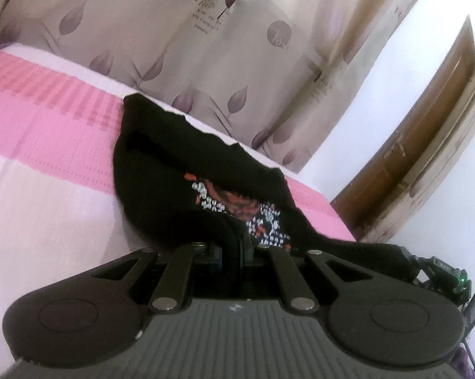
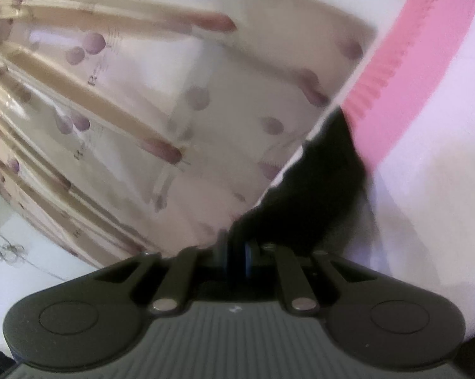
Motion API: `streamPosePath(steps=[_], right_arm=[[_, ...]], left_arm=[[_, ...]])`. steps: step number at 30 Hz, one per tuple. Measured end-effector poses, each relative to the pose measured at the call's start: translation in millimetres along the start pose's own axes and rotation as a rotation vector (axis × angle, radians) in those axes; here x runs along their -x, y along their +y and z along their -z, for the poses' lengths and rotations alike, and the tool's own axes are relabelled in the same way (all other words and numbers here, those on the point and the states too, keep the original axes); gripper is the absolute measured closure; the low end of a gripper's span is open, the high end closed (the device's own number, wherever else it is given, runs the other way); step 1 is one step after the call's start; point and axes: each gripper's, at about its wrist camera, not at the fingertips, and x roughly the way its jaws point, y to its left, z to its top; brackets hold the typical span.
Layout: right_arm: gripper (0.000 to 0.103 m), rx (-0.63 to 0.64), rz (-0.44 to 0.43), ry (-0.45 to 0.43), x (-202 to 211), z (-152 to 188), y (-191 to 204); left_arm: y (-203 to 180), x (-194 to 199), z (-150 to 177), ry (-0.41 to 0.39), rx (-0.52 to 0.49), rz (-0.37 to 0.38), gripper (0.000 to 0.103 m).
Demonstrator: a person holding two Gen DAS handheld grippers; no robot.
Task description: Fold small clothes
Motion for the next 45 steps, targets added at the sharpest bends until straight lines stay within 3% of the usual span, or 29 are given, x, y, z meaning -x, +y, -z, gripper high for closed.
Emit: streamPosePath(steps=[11, 25, 37, 45], right_arm=[[0.093, 0.043, 0.027, -0.051, -44, -49, 1], [0.093, 0.063, 0.083, -0.051, -125, -102, -13], [0.093, 0.054, 0.182, -0.041, -185, -140, -33], [0.093, 0.022, 0.235, -0.02, -230, -147, -58]], left_arm=[[1, -29, -47, -0.072, 0.01, -0.008, 0.094], [15, -78, -101, -0.14, 0.014, -0.058, 0.094], [45, -122, -130, -0.166, 0.098, -0.111, 0.094], [63, -158, -147, -0.149, 0.12, -0.174, 0.094]])
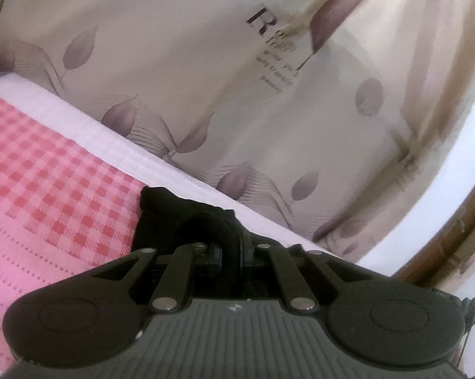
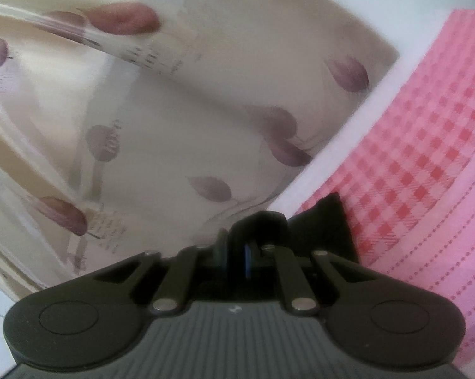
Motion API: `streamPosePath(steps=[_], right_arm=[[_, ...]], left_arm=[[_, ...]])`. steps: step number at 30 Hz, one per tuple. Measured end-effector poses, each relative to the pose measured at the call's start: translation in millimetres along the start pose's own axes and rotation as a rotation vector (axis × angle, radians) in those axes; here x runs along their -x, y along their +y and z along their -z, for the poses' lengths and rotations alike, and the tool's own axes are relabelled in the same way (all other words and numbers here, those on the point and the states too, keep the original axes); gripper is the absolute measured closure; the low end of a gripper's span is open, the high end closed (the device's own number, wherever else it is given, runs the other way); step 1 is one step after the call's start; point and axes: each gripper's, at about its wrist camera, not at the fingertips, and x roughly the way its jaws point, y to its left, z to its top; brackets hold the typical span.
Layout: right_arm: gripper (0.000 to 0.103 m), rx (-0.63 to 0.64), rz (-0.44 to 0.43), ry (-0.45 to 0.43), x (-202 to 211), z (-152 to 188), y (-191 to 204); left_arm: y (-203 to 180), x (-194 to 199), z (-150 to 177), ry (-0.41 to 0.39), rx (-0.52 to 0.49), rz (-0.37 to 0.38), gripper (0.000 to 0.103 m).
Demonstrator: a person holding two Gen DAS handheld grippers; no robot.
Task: Fold small clothes
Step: 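Lift the hem with both grippers and fold it toward the collar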
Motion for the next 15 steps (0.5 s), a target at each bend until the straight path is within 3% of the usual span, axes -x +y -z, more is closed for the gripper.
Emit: streamPosePath(steps=[15], right_arm=[[0.09, -0.117, 0.03, 0.018, -67, -4, -43]], left_arm=[[17, -49, -5, 0.027, 0.004, -0.083, 0.088]])
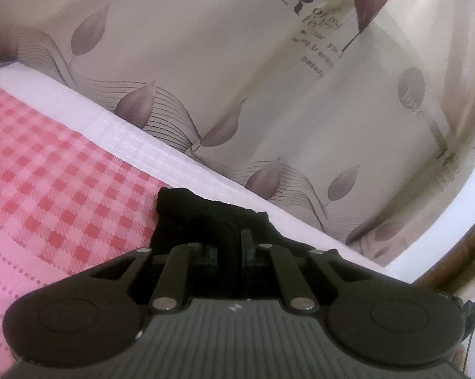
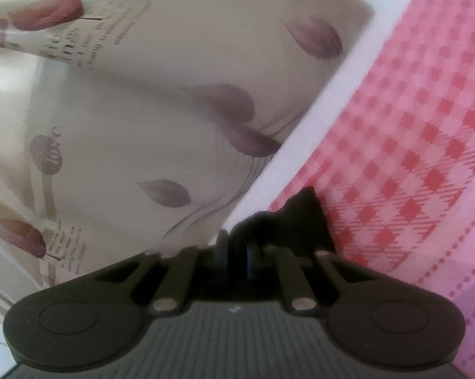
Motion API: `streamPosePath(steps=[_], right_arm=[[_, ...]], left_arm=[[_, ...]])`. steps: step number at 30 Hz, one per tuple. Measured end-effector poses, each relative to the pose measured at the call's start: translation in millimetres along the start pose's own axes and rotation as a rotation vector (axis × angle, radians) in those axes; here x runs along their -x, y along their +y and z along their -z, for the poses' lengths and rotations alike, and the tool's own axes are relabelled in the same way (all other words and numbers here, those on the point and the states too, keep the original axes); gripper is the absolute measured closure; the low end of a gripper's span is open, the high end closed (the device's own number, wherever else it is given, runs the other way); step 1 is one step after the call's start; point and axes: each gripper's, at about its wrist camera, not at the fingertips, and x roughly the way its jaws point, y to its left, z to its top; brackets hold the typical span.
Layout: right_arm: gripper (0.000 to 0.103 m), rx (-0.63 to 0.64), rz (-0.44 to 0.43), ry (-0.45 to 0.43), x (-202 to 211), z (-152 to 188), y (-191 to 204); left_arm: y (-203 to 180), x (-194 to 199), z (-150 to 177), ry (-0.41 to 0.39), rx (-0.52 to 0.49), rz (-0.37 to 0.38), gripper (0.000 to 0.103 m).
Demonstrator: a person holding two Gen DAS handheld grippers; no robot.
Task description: Fold small clothes
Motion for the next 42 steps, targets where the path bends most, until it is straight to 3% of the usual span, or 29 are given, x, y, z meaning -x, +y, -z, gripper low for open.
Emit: streamPosePath(steps=[2, 3, 4, 5, 6, 7, 8, 10, 13, 15, 17, 19, 23, 27, 31, 36, 39, 42], right_arm=[[0.087, -0.041, -0.023, -0.004, -4, -3, -5], [0.082, -0.078, -0.056, -0.016, -5, -5, -9], [0.077, -0.108, -0.083, -0.035, -4, -6, -12], [0.058, -0.144, -0.108, -0.051, -3, -7, -15], [0.03, -0.173, -0.119, -0.065, -1, -9, -19], [0.024, -0.199, -0.13, -0.083, 2, -10, -23], [0.024, -0.214, -0.143, -0.096, 5, -10, -26], [0.024, -0.214, -0.161, -0.124, 16, -10, -28], [0.024, -0.146, -0.247, -0.159, 40, -5, -20], [0.025, 0.071, -0.311, -0.045, 49, 7, 10], [0.026, 0.396, -0.258, 0.111, 44, 37, 55], [0.035, 0.656, -0.23, 0.244, 30, 81, 94], [0.07, 0.852, -0.22, 0.44, -16, 158, 136], [0.075, 0.917, -0.143, 0.528, -59, 200, 141], [0.076, 1.002, 0.004, 0.493, -82, 213, 143], [0.076, 1.049, 0.092, 0.384, -107, 185, 166], [0.076, 1.001, 0.14, 0.298, -133, 158, 177], [0.076, 0.817, 0.12, 0.22, -149, 120, 174]], left_arm=[[0, -4, -2, 0.001, 0.013, 0.0, 0.078], [1, -5, -4, 0.002, 0.024, -0.006, 0.061], [2, -7, -6, -0.001, 0.049, -0.01, 0.053], [5, -7, -8, -0.011, 0.081, -0.004, 0.037], [9, -7, -10, -0.026, 0.134, 0.016, 0.024], [13, -7, -12, -0.036, 0.191, 0.036, 0.02], [17, -7, -14, -0.038, 0.245, 0.057, 0.015], [20, -6, -17, -0.057, 0.297, 0.089, 0.014], [12, -3, -24, -0.068, 0.227, 0.11, 0.013], [11, 1, -27, -0.084, 0.225, 0.179, 0.001], [10, 3, -30, -0.087, 0.222, 0.212, 0.0], [5, 2, -33, -0.084, 0.189, 0.194, 0.0], [3, 7, -34, -0.113, 0.185, 0.19, 0.0], [12, 19, -41, -0.142, 0.228, 0.219, 0.0], [23, 25, -52, -0.151, 0.194, 0.215, 0.0], [40, 36, -48, -0.148, 0.252, 0.251, 0.0], [37, 50, -38, -0.155, 0.185, 0.256, 0.0], [26, 60, -26, -0.119, 0.077, 0.237, 0.0]])
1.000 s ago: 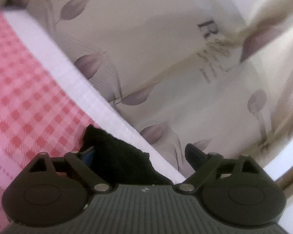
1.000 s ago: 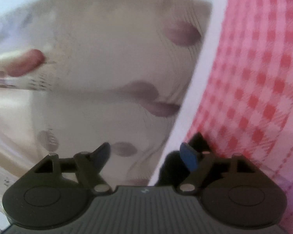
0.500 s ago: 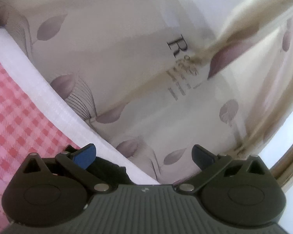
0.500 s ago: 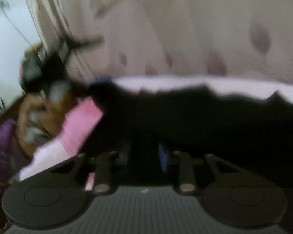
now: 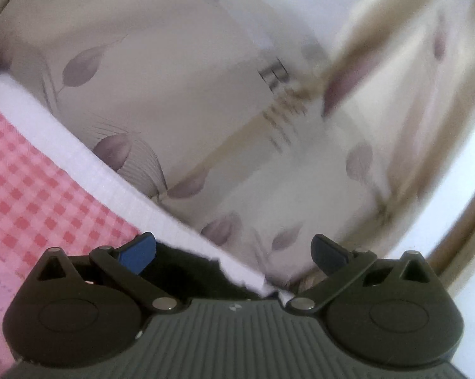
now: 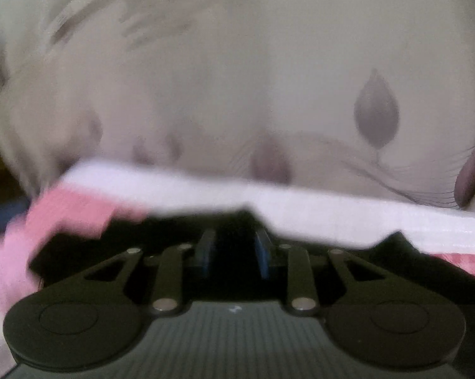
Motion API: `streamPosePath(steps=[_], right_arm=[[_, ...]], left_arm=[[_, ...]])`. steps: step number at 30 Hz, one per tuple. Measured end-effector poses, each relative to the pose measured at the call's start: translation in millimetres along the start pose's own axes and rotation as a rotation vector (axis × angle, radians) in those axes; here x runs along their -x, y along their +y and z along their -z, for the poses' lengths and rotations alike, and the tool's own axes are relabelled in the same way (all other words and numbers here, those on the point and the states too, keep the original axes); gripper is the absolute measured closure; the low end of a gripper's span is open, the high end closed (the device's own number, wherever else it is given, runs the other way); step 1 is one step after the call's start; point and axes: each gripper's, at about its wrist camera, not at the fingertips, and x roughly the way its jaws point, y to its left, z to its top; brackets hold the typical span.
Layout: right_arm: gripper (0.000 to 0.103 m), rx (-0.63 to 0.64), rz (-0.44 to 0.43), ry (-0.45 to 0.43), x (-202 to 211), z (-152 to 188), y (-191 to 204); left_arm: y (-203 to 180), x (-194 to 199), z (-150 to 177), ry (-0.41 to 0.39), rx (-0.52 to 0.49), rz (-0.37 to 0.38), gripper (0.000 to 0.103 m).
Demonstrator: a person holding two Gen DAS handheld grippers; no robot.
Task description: Fold small clothes
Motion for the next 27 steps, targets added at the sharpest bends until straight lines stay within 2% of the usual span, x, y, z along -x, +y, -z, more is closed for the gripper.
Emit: streamPosePath(steps=[2, 4, 6, 7, 8, 11, 13, 15, 17, 20, 22, 23, 25, 27], right_arm=[[0.076, -0.136, -0.056, -0.095, 11, -4, -18], [0.075, -0.19, -0.11, -0.161, 26, 2, -27], [0.075, -0.155, -0.2, -0.156, 41, 13, -25], [0.075, -0.111, -0.263, -0.116, 42, 19, -19], [0.075, -0.043, -0.313, -0.049, 42, 28, -9], [0.075, 0.187, -0.336, 0.093, 30, 57, 34], [0.075, 0.285, -0.348, 0.158, 16, 71, 59], [0.075, 0.386, -0.324, 0.186, -1, 78, 82], [0.076, 0.414, -0.309, 0.181, -16, 75, 99], [0.076, 0.429, -0.233, 0.149, -41, 62, 111], [0.076, 0.337, -0.148, 0.064, -54, 41, 106], [0.076, 0.241, -0.13, 0.006, -57, 28, 95], [0.076, 0.03, -0.127, -0.117, -52, 10, 67], [0.076, -0.147, -0.167, -0.201, -35, 6, 35]], left_arm=[[-4, 5, 8, 0.056, -0.021, 0.047, 0.0], [-7, 6, 17, 0.145, -0.033, 0.107, 0.0], [-9, 3, 26, 0.244, -0.06, 0.142, 0.0], [-8, 4, 30, 0.26, -0.051, 0.145, 0.0], [-4, 8, 33, 0.245, -0.021, 0.143, 0.0], [14, 27, 33, 0.136, 0.107, 0.144, 0.0], [19, 37, 26, 0.077, 0.13, 0.107, 0.0], [17, 45, 20, 0.057, 0.089, 0.063, 0.0], [12, 49, 16, 0.072, 0.045, 0.034, 0.0], [4, 52, 14, 0.082, 0.0, 0.017, 0.0], [1, 51, 15, 0.082, 0.004, 0.024, 0.0], [0, 49, 16, 0.084, 0.006, 0.027, 0.0], [-2, 44, 19, 0.093, -0.011, 0.01, 0.0], [-6, 39, 22, 0.113, -0.048, -0.008, 0.0]])
